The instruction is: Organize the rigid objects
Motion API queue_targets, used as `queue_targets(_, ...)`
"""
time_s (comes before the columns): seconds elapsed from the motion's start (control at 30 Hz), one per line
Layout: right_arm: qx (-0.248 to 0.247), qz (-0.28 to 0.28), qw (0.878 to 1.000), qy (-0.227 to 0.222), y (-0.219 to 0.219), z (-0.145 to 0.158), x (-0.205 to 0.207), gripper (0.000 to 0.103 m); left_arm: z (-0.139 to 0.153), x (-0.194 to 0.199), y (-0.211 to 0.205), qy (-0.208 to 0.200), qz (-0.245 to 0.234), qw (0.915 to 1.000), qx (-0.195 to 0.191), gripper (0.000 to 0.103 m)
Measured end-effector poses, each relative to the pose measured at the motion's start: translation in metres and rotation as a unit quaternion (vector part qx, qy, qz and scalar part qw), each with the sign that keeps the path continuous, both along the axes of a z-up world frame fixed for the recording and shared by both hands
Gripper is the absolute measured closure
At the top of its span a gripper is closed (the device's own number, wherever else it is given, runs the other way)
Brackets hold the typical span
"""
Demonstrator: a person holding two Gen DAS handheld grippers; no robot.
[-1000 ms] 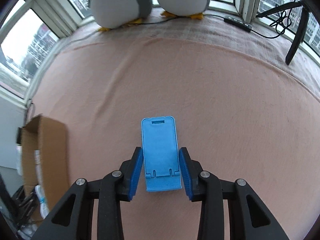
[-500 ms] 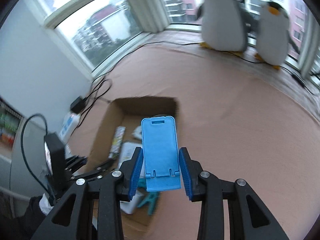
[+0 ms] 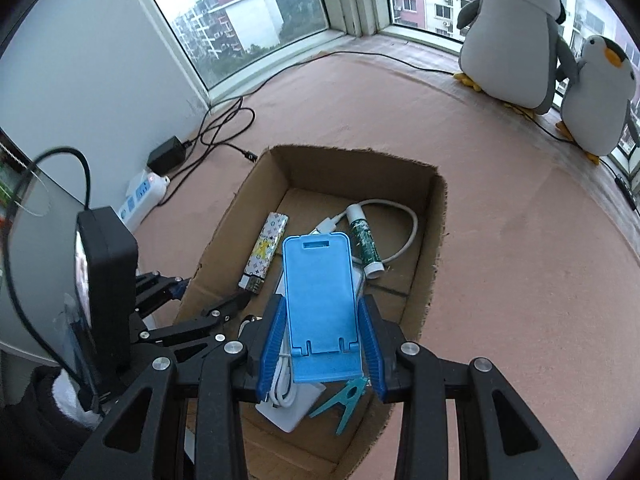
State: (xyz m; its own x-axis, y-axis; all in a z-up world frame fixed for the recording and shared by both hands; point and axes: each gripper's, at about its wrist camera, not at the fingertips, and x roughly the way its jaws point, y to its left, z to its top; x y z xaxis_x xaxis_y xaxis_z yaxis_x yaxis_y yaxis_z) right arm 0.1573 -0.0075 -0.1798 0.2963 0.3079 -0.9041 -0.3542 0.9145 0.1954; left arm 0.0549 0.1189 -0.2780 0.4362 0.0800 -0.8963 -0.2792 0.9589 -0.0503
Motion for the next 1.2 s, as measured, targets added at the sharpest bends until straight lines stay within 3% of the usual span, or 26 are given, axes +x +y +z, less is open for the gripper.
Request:
queue_targets(0.23, 0.003, -0.014, 1.0, -0.011, -0.001, 0.002, -0.004, 0.059, 0.0, 0.001, -0.001, 0.001, -0.002, 1.0, 0.0, 0.065)
queue_targets(0.8, 0.036, -0.088, 0.995, -0.029, -0.054, 0.023, -0.056, 0.053, 0.018, -0.008, -0.008, -0.008, -0.011, 0.9998, 0.018, 0.065)
queue_targets(1.03, 0.038, -0.13, 0.99, -0.05, -0.08, 0.036, -0.079, 0.053, 0.044, -0.018, -0.008, -0.034, -0.005, 0.9986, 0.039, 0.065)
queue_targets(1.2, 0.035, -0.169, 0.981, -0.089, -0.1, 0.062, -0.101, 0.053, 0.088, -0.027, -0.02, -0.085, -0.018, 0.9947, 0.054, 0.065)
